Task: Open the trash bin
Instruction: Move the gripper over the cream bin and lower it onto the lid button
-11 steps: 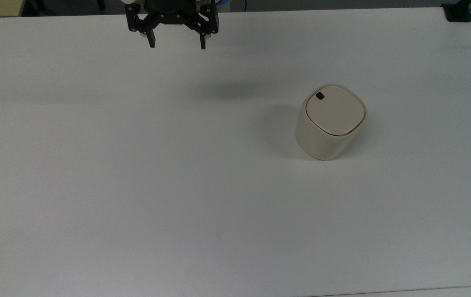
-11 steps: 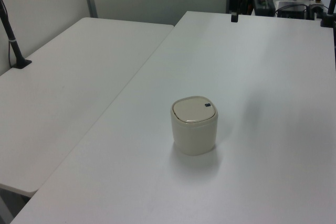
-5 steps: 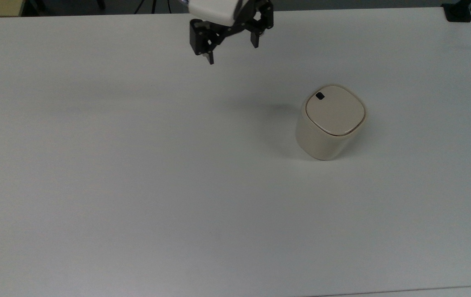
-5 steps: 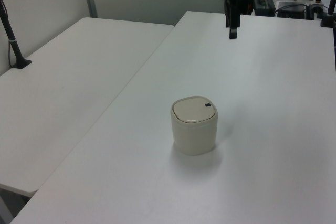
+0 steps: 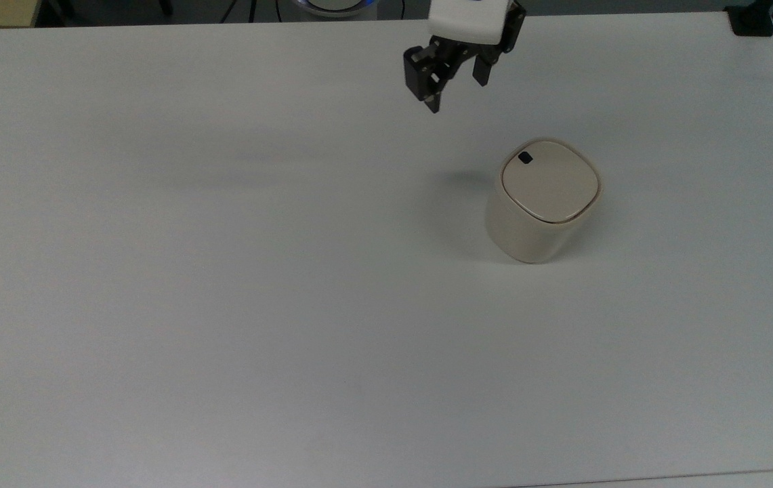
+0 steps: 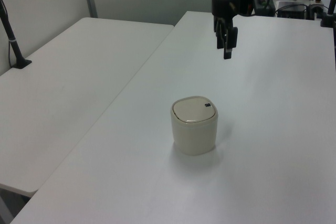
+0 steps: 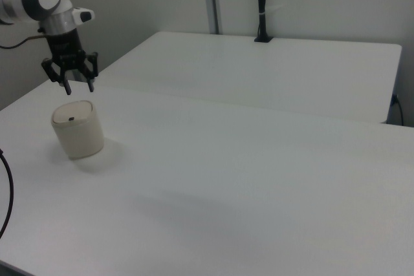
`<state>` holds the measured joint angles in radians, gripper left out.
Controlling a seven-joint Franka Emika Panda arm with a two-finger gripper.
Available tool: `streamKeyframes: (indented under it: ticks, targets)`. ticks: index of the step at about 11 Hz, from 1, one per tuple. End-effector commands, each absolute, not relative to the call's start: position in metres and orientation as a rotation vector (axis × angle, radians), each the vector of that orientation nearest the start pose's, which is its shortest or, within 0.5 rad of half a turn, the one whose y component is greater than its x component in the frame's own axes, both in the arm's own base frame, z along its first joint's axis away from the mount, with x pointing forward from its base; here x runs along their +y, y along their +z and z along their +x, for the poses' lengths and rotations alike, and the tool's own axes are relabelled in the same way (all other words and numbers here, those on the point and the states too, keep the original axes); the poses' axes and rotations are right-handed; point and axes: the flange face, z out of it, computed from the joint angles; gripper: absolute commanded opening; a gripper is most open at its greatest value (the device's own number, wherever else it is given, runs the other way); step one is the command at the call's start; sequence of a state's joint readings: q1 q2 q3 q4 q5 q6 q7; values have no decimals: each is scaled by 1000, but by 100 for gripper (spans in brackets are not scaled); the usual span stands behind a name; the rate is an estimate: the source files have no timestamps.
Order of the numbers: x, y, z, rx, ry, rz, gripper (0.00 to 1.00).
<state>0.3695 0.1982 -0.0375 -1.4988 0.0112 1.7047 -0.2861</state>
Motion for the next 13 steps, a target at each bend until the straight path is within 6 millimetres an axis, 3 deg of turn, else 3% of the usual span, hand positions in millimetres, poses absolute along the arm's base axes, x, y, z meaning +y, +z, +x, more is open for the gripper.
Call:
streamKeyframes:
  ticks: [1, 2, 6, 10, 13]
  targets:
    - [237, 541, 592, -1051, -71, -2972, 0]
    - [251, 542, 592, -1075, -127, -2962, 0]
    - [300, 493, 591, -1180, -73, -2938, 0]
    - [321, 444, 609, -1165, -5, -2976, 0]
    - [325, 431, 612, -1173, -16, -2975, 0]
